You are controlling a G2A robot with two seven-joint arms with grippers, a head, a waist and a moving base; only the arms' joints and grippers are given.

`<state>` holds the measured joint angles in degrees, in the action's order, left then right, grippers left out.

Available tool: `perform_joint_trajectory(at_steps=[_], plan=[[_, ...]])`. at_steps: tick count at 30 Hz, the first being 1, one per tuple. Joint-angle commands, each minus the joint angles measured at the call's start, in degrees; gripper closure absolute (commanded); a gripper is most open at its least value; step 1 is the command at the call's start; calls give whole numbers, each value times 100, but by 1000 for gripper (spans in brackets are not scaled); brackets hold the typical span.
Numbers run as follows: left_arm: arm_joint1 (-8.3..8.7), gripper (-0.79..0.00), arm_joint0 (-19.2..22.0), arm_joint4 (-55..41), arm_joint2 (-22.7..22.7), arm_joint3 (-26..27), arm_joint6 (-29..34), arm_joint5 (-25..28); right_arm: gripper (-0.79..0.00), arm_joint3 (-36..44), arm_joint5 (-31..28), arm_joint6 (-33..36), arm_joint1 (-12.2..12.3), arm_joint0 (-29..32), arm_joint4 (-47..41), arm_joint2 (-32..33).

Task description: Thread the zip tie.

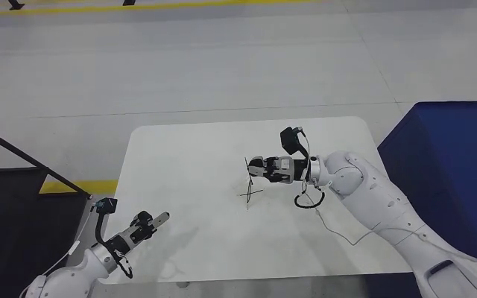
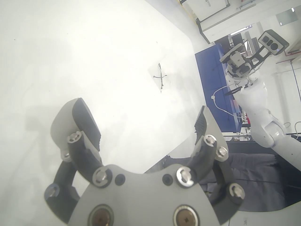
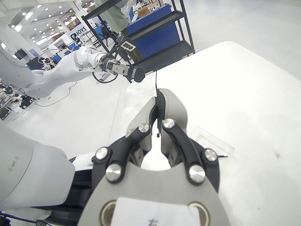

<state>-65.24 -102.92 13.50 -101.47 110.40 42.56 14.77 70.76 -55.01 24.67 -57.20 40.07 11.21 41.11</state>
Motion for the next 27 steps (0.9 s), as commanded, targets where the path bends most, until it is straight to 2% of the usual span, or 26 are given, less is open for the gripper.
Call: perform_joint_trajectory(at_steps=[1,11,15,20,27], plan=[[0,-785,0,0,0,0,0,0,0,0,0,0,0,0,0,0],[0,-785,0,0,0,0,0,0,0,97,112,-133,-2,87,-93,53],[0,-785,0,0,0,0,0,0,0,137,172,-91,35,230,-1162,232],[0,-785,0,0,0,0,0,0,0,375,378,942,87,202,-3097,267],[0,-785,0,0,0,0,0,0,0,385,392,1024,91,188,-3155,273]])
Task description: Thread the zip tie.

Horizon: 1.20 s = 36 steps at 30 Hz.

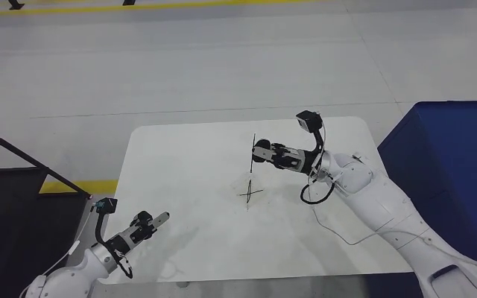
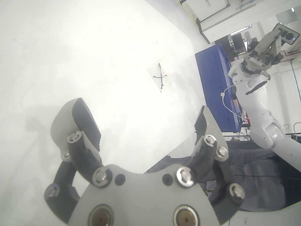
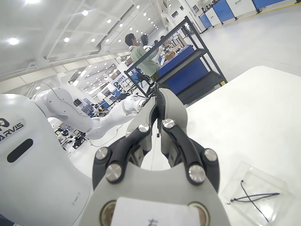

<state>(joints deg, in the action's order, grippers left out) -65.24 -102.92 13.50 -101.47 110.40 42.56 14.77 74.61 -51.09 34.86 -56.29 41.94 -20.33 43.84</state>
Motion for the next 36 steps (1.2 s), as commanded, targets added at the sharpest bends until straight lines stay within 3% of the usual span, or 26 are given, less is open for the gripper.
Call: perform_joint_trajectory(at_steps=[1,7,13,19,36], plan=[[0,-785,0,0,0,0,0,0,0,0,0,4,0,0,-1,0],[-11,-785,-3,-99,179,113,-78,-4,0,97,185,-87,-7,82,-40,20],[-74,-785,124,-380,840,339,-556,-34,0,297,631,-44,-36,215,-416,134],[-130,-785,295,-645,1382,367,-914,-359,0,352,631,56,-73,284,-670,251],[-137,-785,305,-731,1409,374,-982,-384,0,352,631,56,-73,284,-670,251]])
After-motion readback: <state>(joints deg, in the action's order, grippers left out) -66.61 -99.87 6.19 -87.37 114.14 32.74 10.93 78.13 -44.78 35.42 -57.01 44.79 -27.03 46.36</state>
